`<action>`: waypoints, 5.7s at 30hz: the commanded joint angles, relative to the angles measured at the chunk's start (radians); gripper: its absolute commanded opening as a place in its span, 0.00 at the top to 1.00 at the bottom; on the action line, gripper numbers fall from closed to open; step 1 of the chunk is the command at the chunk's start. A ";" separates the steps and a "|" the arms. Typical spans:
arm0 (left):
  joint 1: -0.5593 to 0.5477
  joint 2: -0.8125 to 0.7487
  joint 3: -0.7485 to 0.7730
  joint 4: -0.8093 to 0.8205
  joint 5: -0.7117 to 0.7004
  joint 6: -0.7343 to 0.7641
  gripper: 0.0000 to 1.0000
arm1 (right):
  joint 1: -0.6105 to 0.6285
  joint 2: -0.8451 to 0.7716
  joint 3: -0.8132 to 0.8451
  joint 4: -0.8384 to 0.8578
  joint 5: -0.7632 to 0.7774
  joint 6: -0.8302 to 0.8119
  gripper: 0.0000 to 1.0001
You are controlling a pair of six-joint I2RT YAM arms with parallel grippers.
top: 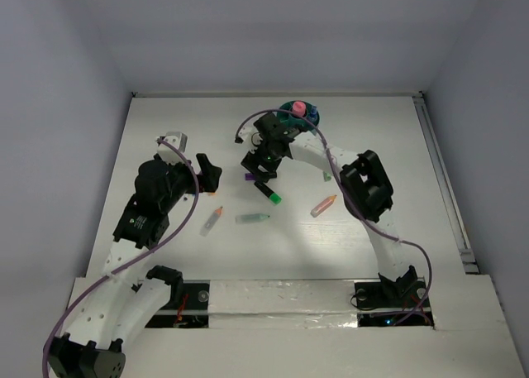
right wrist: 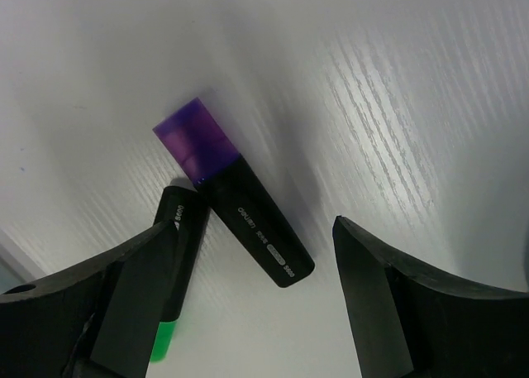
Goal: Sort the stationery into containers
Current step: Pick up the pen from the center of the board, then place the pen in the storage box, then pick up the pen from the center of the board.
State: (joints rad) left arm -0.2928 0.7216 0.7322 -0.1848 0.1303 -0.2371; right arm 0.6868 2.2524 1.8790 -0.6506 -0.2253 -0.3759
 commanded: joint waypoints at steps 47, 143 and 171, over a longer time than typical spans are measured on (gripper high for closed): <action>0.021 0.015 0.012 0.033 0.048 -0.010 0.15 | 0.060 -0.095 0.011 0.518 0.372 0.031 0.88; 0.041 -0.047 0.018 0.036 0.072 -0.016 0.01 | 0.121 -0.351 -0.502 0.306 0.185 0.485 0.18; 0.060 -0.030 0.015 0.041 0.109 -0.014 0.01 | 0.143 -0.096 -0.279 0.285 0.437 0.445 0.96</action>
State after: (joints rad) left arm -0.2459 0.6926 0.7322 -0.1841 0.2279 -0.2451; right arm 0.8200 2.1426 1.5806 -0.3801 0.1650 0.0826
